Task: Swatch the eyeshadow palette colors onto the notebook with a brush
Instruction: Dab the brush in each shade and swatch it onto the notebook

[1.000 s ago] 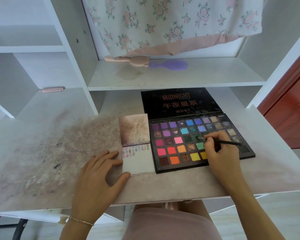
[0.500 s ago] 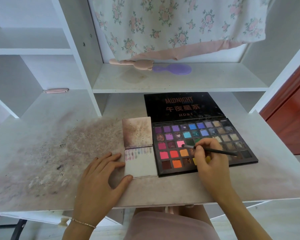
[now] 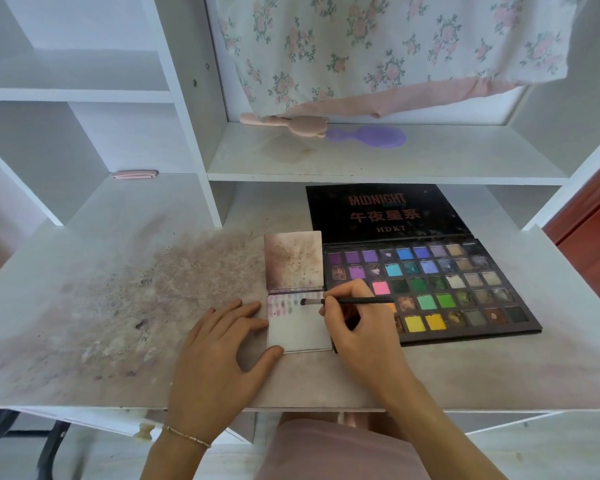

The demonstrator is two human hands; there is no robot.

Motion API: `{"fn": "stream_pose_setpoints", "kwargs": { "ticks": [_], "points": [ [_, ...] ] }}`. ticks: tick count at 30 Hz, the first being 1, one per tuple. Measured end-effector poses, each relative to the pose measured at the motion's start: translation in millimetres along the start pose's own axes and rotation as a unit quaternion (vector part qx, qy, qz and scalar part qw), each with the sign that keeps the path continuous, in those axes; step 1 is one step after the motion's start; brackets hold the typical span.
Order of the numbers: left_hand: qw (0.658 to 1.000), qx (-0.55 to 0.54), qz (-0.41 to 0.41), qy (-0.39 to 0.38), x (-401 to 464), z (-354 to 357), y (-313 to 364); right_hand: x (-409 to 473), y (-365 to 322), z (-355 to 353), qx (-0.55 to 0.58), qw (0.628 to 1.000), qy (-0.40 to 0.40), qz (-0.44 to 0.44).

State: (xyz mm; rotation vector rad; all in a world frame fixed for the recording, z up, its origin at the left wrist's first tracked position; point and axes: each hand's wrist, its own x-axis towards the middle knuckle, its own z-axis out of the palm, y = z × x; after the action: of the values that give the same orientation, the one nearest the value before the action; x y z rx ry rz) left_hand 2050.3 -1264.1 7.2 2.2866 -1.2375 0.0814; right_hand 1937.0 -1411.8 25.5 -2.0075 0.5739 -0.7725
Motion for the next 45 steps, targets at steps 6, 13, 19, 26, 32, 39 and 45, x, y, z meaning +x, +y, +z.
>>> {"fn": "stream_pose_setpoints", "kwargs": {
  "ticks": [6, 13, 19, 26, 32, 39, 45],
  "points": [
    [1.000, 0.009, 0.009, 0.004, 0.8, 0.5, -0.1, 0.3, 0.0, -0.1, -0.012, 0.999, -0.037, 0.017],
    [1.000, 0.013, 0.012, 0.007, 0.9, 0.9, 0.1, 0.6, 0.7, 0.4, -0.026, 0.998, -0.053, 0.037],
    [1.000, 0.013, 0.011, 0.005, 0.6, 0.2, 0.6, -0.1, 0.9, -0.4, -0.028, 0.997, -0.055, 0.048],
    [1.000, 0.017, 0.009, 0.001, 0.8, 0.2, 0.7, 0.0, 1.0, -0.6, -0.029, 0.997, -0.057, 0.049],
    [1.000, 0.023, 0.012, 0.002, 0.6, 0.1, 1.3, 0.5, 1.2, 0.2, -0.031, 0.997, -0.053, 0.046],
    [1.000, 0.023, 0.012, 0.002, 0.0, -0.2, 1.8, 1.1, 1.2, 0.8, -0.034, 0.997, -0.052, 0.038],
    [1.000, 0.023, 0.010, -0.002, 0.1, 0.0, 1.8, 0.3, 2.3, 0.6, -0.031, 0.998, -0.052, 0.035]
  ]
}}
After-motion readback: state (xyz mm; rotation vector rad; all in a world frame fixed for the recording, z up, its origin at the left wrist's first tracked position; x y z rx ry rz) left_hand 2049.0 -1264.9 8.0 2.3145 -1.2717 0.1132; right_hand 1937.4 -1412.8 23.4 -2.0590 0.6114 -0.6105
